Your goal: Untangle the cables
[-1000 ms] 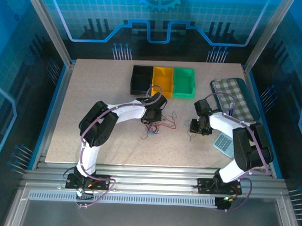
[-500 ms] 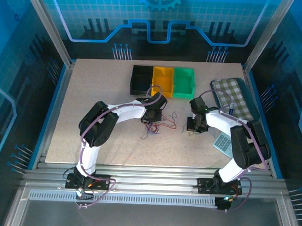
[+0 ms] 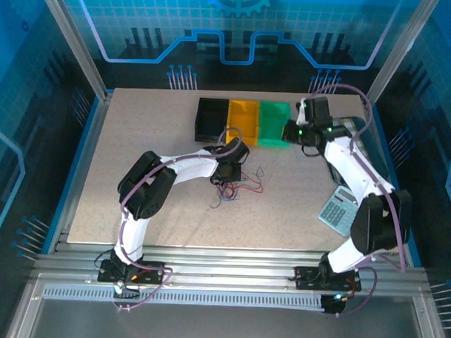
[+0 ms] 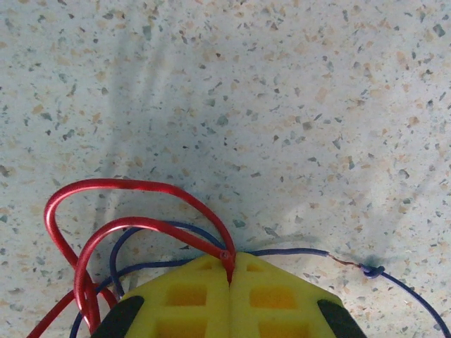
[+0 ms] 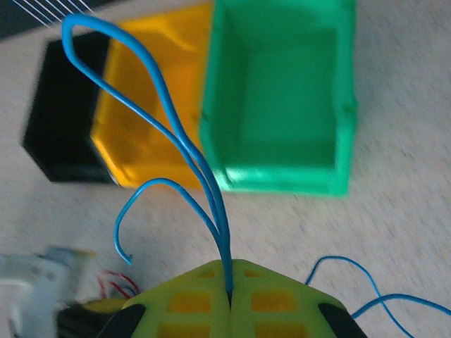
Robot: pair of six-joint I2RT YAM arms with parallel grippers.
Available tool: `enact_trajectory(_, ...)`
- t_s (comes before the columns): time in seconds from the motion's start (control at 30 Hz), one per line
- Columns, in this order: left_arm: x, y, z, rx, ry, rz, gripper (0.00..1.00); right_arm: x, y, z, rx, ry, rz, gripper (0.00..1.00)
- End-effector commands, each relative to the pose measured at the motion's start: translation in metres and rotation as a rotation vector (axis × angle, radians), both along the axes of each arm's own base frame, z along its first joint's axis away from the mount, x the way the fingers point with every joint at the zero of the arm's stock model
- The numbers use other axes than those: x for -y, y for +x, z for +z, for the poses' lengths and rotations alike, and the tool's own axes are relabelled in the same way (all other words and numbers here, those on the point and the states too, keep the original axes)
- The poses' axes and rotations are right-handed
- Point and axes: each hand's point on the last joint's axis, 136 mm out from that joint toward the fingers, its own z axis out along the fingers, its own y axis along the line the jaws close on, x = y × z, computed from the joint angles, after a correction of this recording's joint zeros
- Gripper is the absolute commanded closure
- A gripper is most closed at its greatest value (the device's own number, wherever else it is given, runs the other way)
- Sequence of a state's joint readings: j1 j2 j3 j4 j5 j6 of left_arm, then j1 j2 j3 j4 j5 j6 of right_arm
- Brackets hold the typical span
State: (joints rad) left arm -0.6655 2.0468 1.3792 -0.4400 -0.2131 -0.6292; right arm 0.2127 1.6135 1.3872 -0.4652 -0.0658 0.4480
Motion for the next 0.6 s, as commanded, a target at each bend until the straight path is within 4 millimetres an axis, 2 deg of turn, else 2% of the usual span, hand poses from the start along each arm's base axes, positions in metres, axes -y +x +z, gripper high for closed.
enact_trajectory(0.0,-0.044,-0.028,-0.044,-0.157,0.16,0.036,1.0,-0.014,0.039,0.016,0.037,0.079,0.03,0.94)
enact_trajectory(0.03,-0.045,-0.028,-0.044,-0.156,0.162,0.038,1.0,-0.016,0.051,0.02,0.046,0.096,0.031,0.94)
enact_trajectory(0.13,-0.049,-0.027,-0.044,-0.154,0.168,0.042,1.0,-0.022,0.081,0.018,0.049,0.133,0.024,0.94)
enact_trajectory(0.23,-0.05,-0.027,-0.043,-0.155,0.174,0.04,1.0,-0.032,0.106,0.008,0.045,0.21,0.045,0.94)
enact_trajectory(0.33,-0.052,-0.025,-0.044,-0.156,0.183,0.036,1.0,-0.038,0.124,-0.011,0.026,0.251,0.054,0.94)
enact_trajectory(0.43,-0.052,-0.023,-0.045,-0.161,0.187,0.032,1.0,-0.033,0.137,-0.03,0.002,0.208,0.028,0.94)
enact_trajectory(0.57,-0.051,-0.022,-0.046,-0.168,0.191,0.024,1.0,-0.009,0.143,-0.057,-0.043,0.098,-0.081,0.93)
